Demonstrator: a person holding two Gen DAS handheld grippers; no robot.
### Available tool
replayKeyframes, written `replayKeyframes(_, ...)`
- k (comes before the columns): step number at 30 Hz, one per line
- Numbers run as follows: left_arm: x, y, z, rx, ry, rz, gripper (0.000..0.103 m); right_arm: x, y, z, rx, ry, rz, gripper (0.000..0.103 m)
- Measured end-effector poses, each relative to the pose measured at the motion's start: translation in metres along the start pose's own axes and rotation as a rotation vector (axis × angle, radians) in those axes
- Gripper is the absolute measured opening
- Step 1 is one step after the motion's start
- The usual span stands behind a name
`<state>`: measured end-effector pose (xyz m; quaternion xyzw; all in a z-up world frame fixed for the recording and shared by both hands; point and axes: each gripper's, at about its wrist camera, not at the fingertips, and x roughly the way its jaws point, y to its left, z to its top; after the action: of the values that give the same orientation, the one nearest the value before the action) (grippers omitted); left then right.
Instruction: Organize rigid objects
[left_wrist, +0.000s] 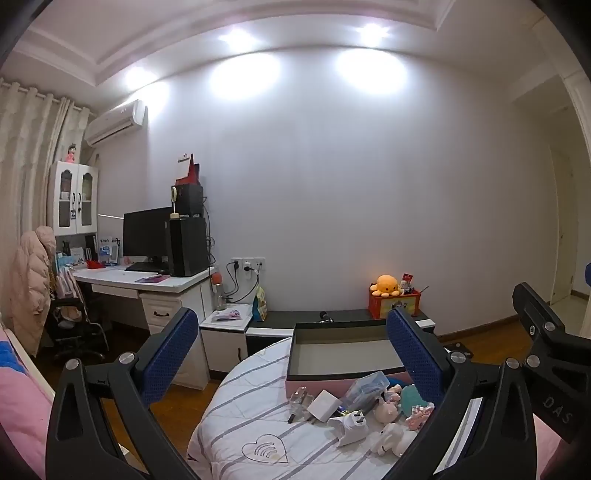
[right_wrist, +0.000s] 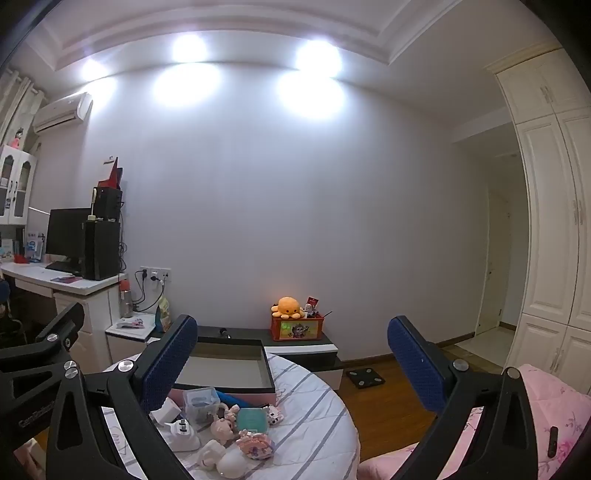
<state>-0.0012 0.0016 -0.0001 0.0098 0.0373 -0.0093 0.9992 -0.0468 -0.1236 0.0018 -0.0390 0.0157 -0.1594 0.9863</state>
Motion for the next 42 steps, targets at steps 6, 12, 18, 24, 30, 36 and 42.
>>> replayKeyframes(6, 0.001, 0.000, 0.007, 0.003, 0.028, 0.010, 0.103, 0.000, 0.000, 0.000, -0.001, 0.003, -0.004, 0.103)
replayKeyframes(12, -0.001, 0.002, 0.006, 0.003, 0.013, 0.004, 0.103, 0.000, 0.000, 0.000, 0.002, 0.006, -0.005, 0.103)
replayKeyframes(18, -0.005, 0.003, 0.008, 0.010, 0.000, 0.015, 0.103, -0.001, 0.001, 0.001, 0.005, 0.005, -0.007, 0.103)
replayKeyframes(24, -0.007, 0.003, 0.009, 0.010, 0.000, 0.015, 0.103, -0.001, 0.002, 0.000, 0.002, 0.002, -0.002, 0.103)
replayKeyframes(30, -0.009, 0.003, 0.009, 0.011, -0.001, 0.017, 0.103, -0.001, 0.002, 0.000, 0.000, 0.003, 0.001, 0.103)
replayKeyframes(36, -0.010, 0.003, 0.008, 0.012, -0.006, 0.023, 0.103, -0.001, 0.002, 0.001, 0.000, -0.001, 0.005, 0.103)
replayKeyframes(42, -0.014, 0.004, 0.009, 0.013, -0.010, 0.025, 0.103, -0.003, 0.001, 0.002, 0.000, -0.006, 0.009, 0.103)
